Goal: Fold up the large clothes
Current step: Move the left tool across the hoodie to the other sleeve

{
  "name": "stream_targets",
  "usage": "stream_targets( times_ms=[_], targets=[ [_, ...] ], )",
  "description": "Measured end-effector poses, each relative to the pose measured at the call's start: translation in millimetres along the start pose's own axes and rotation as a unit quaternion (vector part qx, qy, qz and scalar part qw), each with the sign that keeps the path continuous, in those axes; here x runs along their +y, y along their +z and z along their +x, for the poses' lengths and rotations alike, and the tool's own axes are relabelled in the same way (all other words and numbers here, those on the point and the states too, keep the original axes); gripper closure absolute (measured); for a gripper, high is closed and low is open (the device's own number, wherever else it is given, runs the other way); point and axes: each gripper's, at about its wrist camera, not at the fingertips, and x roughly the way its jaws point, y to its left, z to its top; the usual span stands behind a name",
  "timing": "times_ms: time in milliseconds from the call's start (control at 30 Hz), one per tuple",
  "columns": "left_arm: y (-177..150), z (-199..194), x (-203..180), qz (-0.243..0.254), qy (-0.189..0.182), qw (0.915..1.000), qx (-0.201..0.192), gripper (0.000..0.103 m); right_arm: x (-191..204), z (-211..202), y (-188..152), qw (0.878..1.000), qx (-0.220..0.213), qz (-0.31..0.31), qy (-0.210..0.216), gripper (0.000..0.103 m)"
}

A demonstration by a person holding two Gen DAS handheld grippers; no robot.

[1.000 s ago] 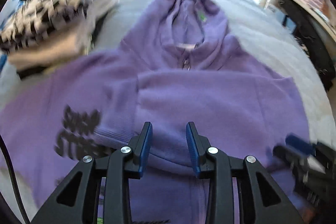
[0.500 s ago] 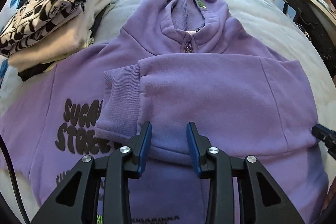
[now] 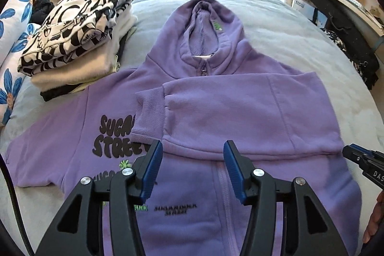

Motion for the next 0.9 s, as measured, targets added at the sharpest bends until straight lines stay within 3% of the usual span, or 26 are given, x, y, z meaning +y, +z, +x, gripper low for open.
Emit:
stream_targets(
  times_ms=[533, 900],
  targets=[
    [-63.9, -72.1, -5.2, -0.011, -0.009, 0.9999, -0.001, 0.051, 32.6, -44.1, -72.4, 1.0, -0.002, -0.022, 0.012, 0.077],
    [-118.9, -117.3, 61.4, -0.057, 0.011, 0.9983, 0.003, 0.047, 86.2, -65.3, -114.0, 0.997, -0.006, -0.077, 0.012, 0.077]
  ],
)
